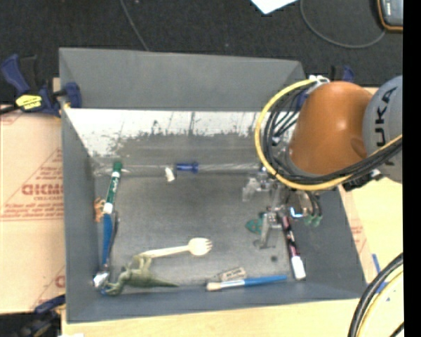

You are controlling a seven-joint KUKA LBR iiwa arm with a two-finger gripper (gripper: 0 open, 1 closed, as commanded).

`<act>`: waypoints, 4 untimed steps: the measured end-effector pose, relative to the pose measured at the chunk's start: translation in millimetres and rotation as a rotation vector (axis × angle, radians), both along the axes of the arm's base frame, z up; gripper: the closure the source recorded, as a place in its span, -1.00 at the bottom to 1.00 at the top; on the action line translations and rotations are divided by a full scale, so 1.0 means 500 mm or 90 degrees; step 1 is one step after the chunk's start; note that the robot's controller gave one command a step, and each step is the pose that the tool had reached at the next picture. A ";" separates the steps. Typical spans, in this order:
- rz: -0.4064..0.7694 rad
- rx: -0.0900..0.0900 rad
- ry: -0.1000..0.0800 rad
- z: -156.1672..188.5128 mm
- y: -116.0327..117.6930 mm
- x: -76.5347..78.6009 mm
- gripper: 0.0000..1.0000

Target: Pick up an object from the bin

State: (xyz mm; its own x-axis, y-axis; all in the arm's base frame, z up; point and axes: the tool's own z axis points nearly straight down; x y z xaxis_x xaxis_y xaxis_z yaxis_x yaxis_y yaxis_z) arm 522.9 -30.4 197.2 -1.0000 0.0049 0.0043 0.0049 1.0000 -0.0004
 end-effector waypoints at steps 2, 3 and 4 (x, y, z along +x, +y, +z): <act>0.030 0.001 0.000 -0.262 0.192 -0.063 -1.00; 0.068 -0.003 -0.015 -0.138 0.194 0.042 -1.00; 0.046 0.000 0.003 -0.194 0.305 -0.032 -1.00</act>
Offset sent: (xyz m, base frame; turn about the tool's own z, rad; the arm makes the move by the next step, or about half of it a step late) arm -0.0301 0.0928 -0.1272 -0.0402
